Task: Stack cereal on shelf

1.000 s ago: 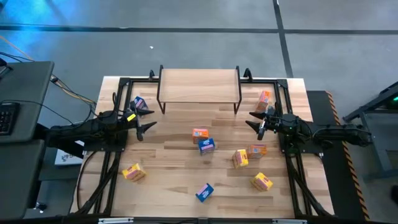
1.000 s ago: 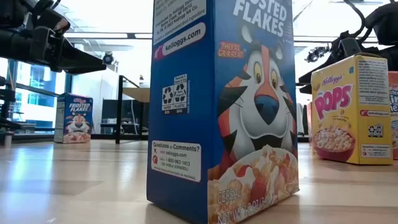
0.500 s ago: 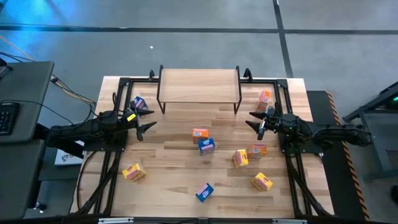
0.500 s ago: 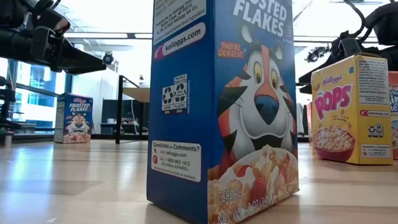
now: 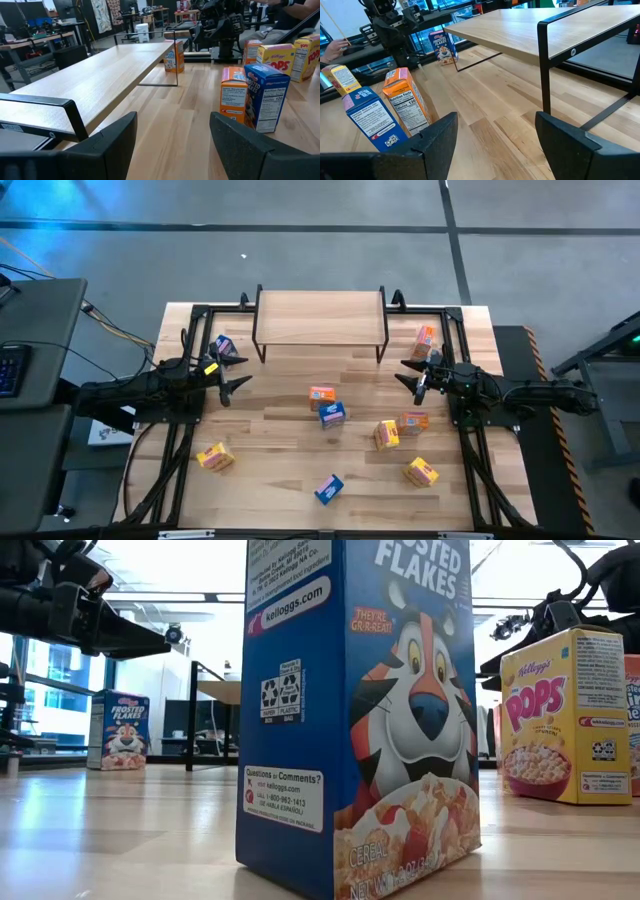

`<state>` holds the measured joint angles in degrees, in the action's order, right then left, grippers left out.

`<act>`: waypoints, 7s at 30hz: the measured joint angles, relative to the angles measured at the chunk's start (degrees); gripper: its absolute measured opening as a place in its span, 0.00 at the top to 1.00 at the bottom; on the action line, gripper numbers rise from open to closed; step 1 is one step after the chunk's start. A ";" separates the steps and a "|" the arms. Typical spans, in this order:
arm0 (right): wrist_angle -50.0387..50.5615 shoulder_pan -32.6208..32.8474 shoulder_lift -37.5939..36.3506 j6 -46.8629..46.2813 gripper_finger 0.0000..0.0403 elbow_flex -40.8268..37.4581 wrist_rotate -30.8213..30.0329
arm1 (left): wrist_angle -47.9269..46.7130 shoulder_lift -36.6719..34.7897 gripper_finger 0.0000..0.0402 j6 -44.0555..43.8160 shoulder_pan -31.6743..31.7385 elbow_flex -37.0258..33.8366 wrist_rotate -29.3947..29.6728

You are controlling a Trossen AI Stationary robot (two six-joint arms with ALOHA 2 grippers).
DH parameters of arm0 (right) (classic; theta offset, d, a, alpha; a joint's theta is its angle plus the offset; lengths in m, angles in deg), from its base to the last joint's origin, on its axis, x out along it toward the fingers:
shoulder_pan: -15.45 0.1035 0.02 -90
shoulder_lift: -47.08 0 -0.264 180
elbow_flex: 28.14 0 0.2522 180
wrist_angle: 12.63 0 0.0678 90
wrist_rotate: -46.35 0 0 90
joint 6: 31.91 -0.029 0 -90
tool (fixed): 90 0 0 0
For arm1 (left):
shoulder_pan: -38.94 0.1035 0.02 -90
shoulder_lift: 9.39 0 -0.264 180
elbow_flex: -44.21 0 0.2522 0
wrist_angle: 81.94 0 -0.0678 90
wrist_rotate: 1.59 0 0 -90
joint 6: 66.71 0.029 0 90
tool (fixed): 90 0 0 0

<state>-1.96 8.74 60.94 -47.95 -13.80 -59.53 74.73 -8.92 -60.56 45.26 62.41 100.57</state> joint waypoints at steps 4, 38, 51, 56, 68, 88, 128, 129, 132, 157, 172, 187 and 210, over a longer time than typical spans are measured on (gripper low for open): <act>0.00 0.00 -0.01 0.00 0.36 -0.01 0.00 | -0.01 0.00 0.40 -0.03 -0.01 0.00 0.00; 0.04 0.02 0.00 3.51 0.22 -0.02 0.17 | 0.00 0.00 0.40 -0.02 0.00 0.00 0.00; -0.08 0.02 -0.02 4.09 0.21 -0.01 0.84 | -0.01 0.00 0.40 -0.04 -0.01 0.00 0.00; -2.73 0.02 -0.06 4.33 0.21 -0.01 0.85 | 0.00 0.00 0.40 -0.04 0.00 0.00 0.00; 16.70 0.06 2.35 -4.54 0.21 15.70 4.06 | -0.02 0.00 0.40 -0.02 -0.01 0.00 0.00; 65.60 11.85 37.70 -14.63 0.21 56.56 17.69 | 0.00 0.00 0.40 0.00 -0.02 0.01 -0.01; 74.64 27.69 63.76 -19.67 0.22 58.49 13.80 | -0.02 0.00 0.40 0.00 -0.01 0.00 0.00; 74.64 27.69 64.26 -19.85 0.22 58.49 14.14 | -0.02 0.00 0.40 -0.01 -0.01 0.00 0.00; 74.64 27.69 65.49 -19.95 0.25 58.49 14.46 | 0.00 0.00 0.40 0.01 -0.02 0.00 0.00; 73.99 27.66 66.31 -21.09 0.62 58.51 15.44 | 0.00 0.00 0.40 -0.02 -0.02 0.00 0.00; 93.41 23.10 65.27 -24.53 0.63 80.77 7.73 | -0.02 0.00 0.40 0.00 -0.02 0.00 0.00; 92.57 6.85 65.10 -0.30 0.63 93.77 -3.44 | -0.02 0.00 0.40 -0.02 0.00 0.00 0.00; 56.07 -18.16 68.70 51.03 0.63 95.47 -6.49 | -0.01 0.00 0.40 -0.02 -0.02 0.00 0.00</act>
<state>54.11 -9.42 129.64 3.09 81.68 -66.02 74.72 -8.92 -60.58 45.24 62.41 100.57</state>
